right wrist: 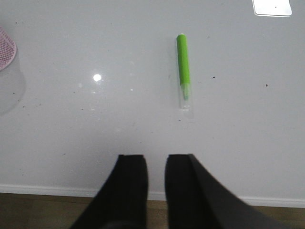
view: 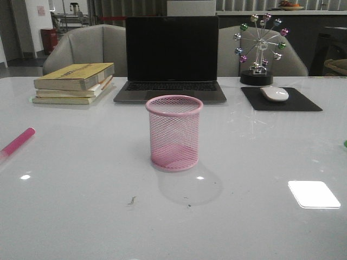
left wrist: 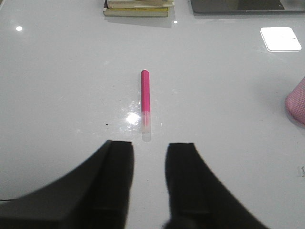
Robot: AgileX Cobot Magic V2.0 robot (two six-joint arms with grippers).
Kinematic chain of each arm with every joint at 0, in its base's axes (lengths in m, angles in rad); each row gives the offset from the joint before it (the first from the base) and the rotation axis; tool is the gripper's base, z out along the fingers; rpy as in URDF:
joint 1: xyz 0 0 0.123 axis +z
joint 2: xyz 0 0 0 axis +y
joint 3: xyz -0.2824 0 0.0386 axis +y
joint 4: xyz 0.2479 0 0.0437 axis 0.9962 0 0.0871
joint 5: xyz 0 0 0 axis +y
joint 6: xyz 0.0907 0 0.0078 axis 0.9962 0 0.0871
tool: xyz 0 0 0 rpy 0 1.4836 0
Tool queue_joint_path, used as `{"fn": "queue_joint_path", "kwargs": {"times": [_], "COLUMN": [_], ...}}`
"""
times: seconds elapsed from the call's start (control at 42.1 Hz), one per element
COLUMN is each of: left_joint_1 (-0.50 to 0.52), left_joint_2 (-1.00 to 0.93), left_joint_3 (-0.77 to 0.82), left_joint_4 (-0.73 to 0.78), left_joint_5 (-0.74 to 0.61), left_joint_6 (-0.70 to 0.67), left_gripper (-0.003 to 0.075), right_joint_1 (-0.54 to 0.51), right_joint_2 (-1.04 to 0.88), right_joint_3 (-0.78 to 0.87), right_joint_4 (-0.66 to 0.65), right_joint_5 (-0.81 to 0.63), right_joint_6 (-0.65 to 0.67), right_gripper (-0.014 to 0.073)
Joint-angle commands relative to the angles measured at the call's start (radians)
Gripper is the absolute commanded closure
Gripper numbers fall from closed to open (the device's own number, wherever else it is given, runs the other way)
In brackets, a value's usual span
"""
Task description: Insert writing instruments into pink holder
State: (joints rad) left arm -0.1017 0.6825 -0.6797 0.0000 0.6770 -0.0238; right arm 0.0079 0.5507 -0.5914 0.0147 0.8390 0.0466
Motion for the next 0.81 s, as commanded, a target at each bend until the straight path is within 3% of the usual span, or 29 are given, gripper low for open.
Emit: {"fn": "queue_joint_path", "kwargs": {"times": [0.0, 0.071, 0.475, 0.783], "left_joint_1": [-0.023, -0.059, -0.441, -0.528], "left_joint_2": [0.014, 0.017, 0.016, 0.016], "left_joint_3": [-0.026, -0.026, -0.026, -0.026], "left_joint_4": [-0.007, -0.007, -0.007, -0.007], "left_joint_5": [-0.078, -0.083, -0.084, -0.093], "left_joint_6": [0.003, 0.003, 0.003, 0.003], "left_gripper": [0.0235, 0.0188, 0.0192, 0.0192], "right_joint_1": [-0.006, -0.009, -0.146, -0.150], "right_joint_2": [0.036, 0.067, 0.466, 0.842], "right_joint_3": [-0.029, -0.033, -0.150, -0.366], "right_joint_4": [0.003, 0.002, 0.004, 0.015], "right_joint_5": [-0.064, -0.071, -0.113, -0.118], "right_joint_6": [-0.005, -0.005, -0.005, -0.020], "right_gripper": [0.0166, 0.0154, 0.0155, 0.0155]}}
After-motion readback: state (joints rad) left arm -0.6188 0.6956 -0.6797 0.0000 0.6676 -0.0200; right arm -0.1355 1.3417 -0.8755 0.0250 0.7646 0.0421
